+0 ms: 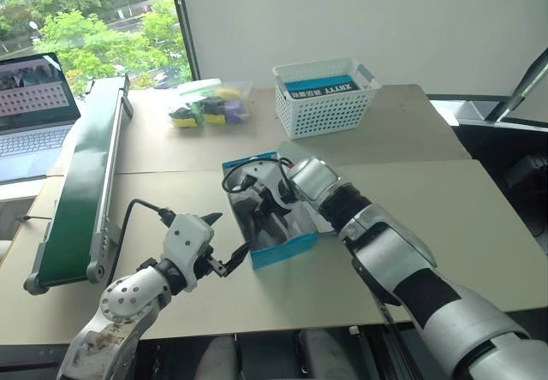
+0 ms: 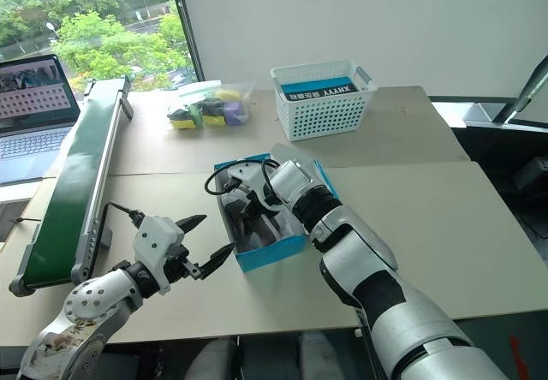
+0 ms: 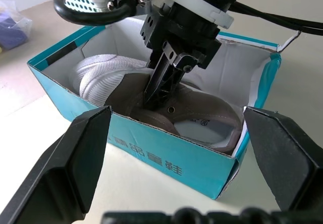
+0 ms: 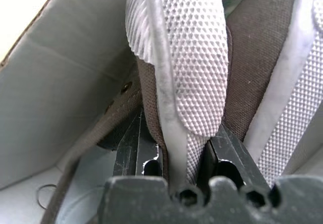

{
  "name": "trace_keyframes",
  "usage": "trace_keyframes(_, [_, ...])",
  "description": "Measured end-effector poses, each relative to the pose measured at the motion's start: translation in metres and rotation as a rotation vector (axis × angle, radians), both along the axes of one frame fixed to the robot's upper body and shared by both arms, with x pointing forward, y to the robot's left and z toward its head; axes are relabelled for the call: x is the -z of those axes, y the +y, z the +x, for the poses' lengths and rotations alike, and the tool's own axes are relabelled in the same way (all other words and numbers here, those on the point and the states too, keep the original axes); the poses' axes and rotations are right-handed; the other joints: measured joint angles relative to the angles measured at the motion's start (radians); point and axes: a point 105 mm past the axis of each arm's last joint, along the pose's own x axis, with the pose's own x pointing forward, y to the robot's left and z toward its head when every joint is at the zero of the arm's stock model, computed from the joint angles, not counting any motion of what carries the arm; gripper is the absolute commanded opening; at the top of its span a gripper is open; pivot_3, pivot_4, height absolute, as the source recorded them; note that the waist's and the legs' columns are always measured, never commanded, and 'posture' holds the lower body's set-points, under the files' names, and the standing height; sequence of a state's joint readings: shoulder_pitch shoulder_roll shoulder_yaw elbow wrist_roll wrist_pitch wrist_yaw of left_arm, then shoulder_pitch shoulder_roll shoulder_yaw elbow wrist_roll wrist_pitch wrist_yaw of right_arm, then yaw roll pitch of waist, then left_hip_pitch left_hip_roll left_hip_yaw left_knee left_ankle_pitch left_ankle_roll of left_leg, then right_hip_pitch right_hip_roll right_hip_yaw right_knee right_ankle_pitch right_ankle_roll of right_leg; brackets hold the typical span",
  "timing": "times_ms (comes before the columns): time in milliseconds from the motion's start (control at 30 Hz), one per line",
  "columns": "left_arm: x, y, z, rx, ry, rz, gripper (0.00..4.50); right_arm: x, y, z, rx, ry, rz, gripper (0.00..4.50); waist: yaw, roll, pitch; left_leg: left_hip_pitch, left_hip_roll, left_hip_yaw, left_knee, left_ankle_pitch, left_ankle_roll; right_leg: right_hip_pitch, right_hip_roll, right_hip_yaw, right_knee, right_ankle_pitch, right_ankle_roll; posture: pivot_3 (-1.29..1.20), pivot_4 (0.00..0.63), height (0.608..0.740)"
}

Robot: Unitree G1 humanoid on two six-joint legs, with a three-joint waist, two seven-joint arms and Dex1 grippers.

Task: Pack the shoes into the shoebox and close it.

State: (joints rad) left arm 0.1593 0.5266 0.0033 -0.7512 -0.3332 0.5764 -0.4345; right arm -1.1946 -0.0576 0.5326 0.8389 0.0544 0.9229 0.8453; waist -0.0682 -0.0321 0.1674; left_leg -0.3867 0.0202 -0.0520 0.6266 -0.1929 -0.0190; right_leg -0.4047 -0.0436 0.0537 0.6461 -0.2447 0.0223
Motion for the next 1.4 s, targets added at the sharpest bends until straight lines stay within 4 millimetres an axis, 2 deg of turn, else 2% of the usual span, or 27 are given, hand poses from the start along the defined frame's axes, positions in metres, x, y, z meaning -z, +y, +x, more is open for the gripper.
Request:
trace_keyframes(133, [-0.001, 0.0, 0.001, 0.002, -0.005, 0.0, 4.5, 0.005, 0.004, -0.01, 0.061, 0.109, 0.03, 3.41, 0.001, 0.0, 0.0, -0.004, 0.0, 0.0, 0.0, 0.0, 0.0, -0.004, 0.0, 0.0, 0.0, 0.001, -0.001, 0.0, 0.15, 0.735])
trace_keyframes(167, [-0.001, 0.0, 0.001, 0.002, -0.006, 0.0, 4.5, 0.004, 0.003, -0.01, 0.074, 0.118, 0.038, 3.63, 0.001, 0.0, 0.001, -0.005, 0.0, 0.0, 0.0, 0.0, 0.0, -0.005, 0.0, 0.0, 0.0, 0.002, -0.003, 0.0, 0.15, 0.735])
trace_keyframes(267, [-0.001, -0.001, 0.001, 0.005, -0.005, 0.0, 4.5, -0.002, 0.002, -0.008, 0.127, 0.147, 0.094, 3.63, 0.001, 0.0, 0.001, -0.008, 0.0, 0.0, 0.0, 0.0, 0.0, -0.008, 0.0, 0.0, 0.0, 0.003, -0.005, 0.0, 0.15, 0.735])
trace_keyframes(367, [-0.001, -0.001, 0.001, 0.008, -0.004, 0.0, 4.5, -0.018, 0.0, -0.003, 0.163, 0.142, 0.152, 3.63, 0.001, 0.001, 0.001, -0.019, -0.001, 0.0, 0.002, 0.0, 0.0, -0.02, 0.0, 0.0, 0.003, 0.004, -0.006, 0.0, 0.15, 0.735])
trace_keyframes(467, [-0.001, 0.0, 0.001, 0.01, -0.003, 0.004, 4.5, -0.05, -0.006, 0.009, 0.184, 0.062, 0.231, 3.63, 0.003, 0.002, 0.003, -0.021, -0.001, 0.0, 0.002, 0.0, 0.0, -0.021, -0.001, 0.0, 0.002, 0.005, -0.006, 0.0, 0.15, 0.735])
trace_keyframes(533, [-0.002, 0.001, 0.001, 0.01, -0.006, 0.009, 4.5, -0.08, -0.007, 0.014, 0.182, -0.015, 0.293, 3.63, 0.002, 0.002, 0.003, -0.021, -0.001, 0.0, 0.001, -0.001, 0.001, -0.02, -0.001, 0.0, 0.002, 0.004, -0.006, 0.0, 0.15, 0.735])
trace_keyframes(700, [-0.002, 0.003, 0.002, 0.006, -0.004, 0.02, 4.5, -0.113, -0.004, 0.006, 0.182, -0.042, 0.418, 3.63, 0.002, 0.002, 0.003, -0.021, -0.001, 0.0, 0.0, -0.002, 0.002, -0.021, -0.001, 0.0, 0.001, 0.004, -0.006, 0.0, 0.15, 0.735])
trace_keyframes(800, [-0.002, 0.004, 0.002, 0.004, -0.002, 0.023, 4.5, -0.121, -0.004, 0.004, 0.202, -0.063, 0.466, 2.93, 0.002, 0.002, 0.003, -0.021, -0.001, 0.0, 0.0, -0.002, 0.002, -0.02, -0.001, 0.0, 0.001, 0.004, -0.006, 0.0, 0.15, 0.735])
trace_keyframes(867, [-0.002, 0.004, 0.002, 0.005, -0.002, 0.025, 4.5, -0.115, -0.005, 0.003, 0.22, -0.065, 0.497, 2.15, 0.003, 0.002, 0.003, -0.02, -0.001, 0.0, 0.001, -0.002, 0.002, -0.02, -0.001, 0.0, 0.001, 0.004, -0.006, 0.0, 0.15, 0.735])
trace_keyframes(900, [-0.003, 0.004, 0.002, 0.007, -0.005, 0.026, 4.5, -0.11, -0.008, 0.003, 0.236, -0.068, 0.496, 1.91, 0.003, 0.002, 0.003, -0.02, -0.001, 0.0, 0.001, -0.002, 0.002, -0.02, -0.001, 0.0, 0.001, 0.004, -0.006, 0.0, 0.15, 0.735])
trace_keyframes(1000, [-0.004, 0.005, 0.003, 0.007, -0.006, 0.028, 4.5, -0.09, -0.027, 0.002, 0.27, -0.081, 0.468, 0.87, 0.011, 0.002, 0.003, -0.021, -0.002, 0.0, 0.001, -0.002, 0.002, -0.02, -0.002, 0.0, 0.001, 0.004, -0.005, 0.0, 0.15, 0.735])
trace_keyframes(1067, [-0.004, 0.006, 0.003, 0.002, -0.007, 0.03, 4.5, -0.087, -0.044, -0.001, 0.27, -0.1, 0.461, 0.18, 0.015, 0.002, 0.003, -0.022, -0.002, 0.0, 0.001, -0.002, 0.002, -0.02, -0.002, 0.0, 0.001, 0.004, -0.005, 0.0, 0.15, 0.735])
trace_keyframes(1200, [-0.004, 0.009, 0.003, -0.004, -0.005, 0.031, 4.5, -0.097, -0.073, -0.022, 0.154, -0.111, 0.48, 0.07, 0.023, 0.002, 0.004, -0.021, -0.002, 0.0, 0.001, -0.002, 0.002, -0.02, -0.002, 0.0, 0.001, 0.004, -0.005, 0.0, 0.15, 0.735])
trace_keyframes(1300, [-0.006, 0.008, 0.004, 0.005, -0.008, 0.022, 4.5, -0.11, -0.099, -0.071, -0.046, 0.007, 0.56, 0.07, 0.029, 0.002, 0.004, -0.021, -0.002, -0.001, 0.001, -0.003, 0.003, -0.018, -0.002, -0.001, 0.0, 0.004, -0.005, 0.0, 0.15, 0.735])
trace_keyframes(1400, [-0.005, 0.009, 0.008, 0.005, 0.0, 0.016, 4.5, -0.123, -0.119, -0.111, -0.2, 0.061, 0.602, 0.07, 0.029, 0.002, 0.004, -0.02, -0.002, 0.0, 0.003, -0.004, 0.005, -0.016, -0.001, -0.001, -0.001, 0.002, -0.003, 0.0, 0.15, 0.735])
